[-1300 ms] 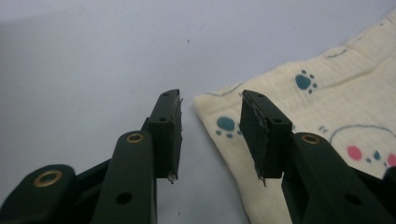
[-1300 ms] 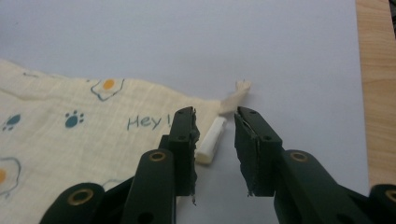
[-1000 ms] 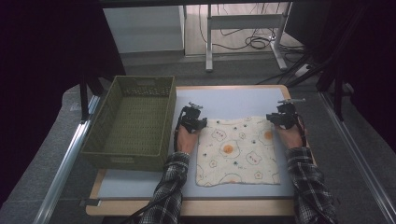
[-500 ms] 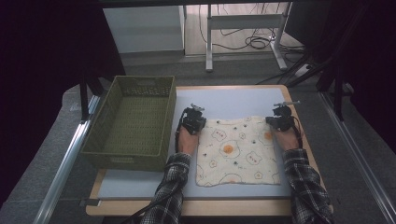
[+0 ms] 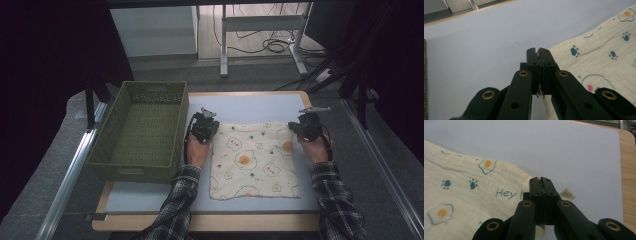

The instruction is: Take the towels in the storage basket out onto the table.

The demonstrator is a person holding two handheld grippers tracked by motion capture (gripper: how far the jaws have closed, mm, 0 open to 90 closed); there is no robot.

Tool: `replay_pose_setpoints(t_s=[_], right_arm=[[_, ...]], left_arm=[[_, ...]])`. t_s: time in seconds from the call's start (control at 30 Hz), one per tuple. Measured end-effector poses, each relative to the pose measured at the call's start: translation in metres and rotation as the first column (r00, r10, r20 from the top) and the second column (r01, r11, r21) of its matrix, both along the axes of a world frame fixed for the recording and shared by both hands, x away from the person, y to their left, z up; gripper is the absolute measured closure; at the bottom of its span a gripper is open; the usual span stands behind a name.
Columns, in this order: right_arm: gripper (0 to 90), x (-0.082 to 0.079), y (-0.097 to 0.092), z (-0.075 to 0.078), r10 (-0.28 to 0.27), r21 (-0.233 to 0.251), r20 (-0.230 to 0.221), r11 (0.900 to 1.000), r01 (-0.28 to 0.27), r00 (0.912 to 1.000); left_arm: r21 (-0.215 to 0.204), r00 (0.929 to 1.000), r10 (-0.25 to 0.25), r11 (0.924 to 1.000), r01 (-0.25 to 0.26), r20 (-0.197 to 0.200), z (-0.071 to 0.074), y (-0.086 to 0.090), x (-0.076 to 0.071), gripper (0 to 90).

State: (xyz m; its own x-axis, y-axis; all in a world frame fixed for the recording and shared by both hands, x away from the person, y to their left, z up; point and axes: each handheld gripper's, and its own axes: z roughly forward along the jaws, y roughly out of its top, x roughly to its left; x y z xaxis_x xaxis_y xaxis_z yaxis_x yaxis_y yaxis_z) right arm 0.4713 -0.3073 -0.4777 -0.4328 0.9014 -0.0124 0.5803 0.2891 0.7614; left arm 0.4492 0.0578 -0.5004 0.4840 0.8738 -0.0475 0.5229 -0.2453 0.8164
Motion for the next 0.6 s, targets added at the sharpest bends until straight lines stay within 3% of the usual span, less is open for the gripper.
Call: replay_pose_setpoints(t_s=[0.3, 0.6], right_arm=[[89.0, -0.028, -0.009, 0.01, 0.045, -0.001, 0.02, 0.999, -0.045, 0.9988], [88.8, -0.06, -0.019, 0.019, 0.089, 0.057, 0.05, 0.9941, -0.092, 0.9948]], left_arm=[[-0.006, 0.9987, -0.042, 0.9991, 0.042, 0.027, 0.005, -0.001, -0.024, 88.2], [-0.022, 0.9965, -0.072, 0.9971, 0.073, 0.043, 0.007, 0.002, -0.048, 88.0]])
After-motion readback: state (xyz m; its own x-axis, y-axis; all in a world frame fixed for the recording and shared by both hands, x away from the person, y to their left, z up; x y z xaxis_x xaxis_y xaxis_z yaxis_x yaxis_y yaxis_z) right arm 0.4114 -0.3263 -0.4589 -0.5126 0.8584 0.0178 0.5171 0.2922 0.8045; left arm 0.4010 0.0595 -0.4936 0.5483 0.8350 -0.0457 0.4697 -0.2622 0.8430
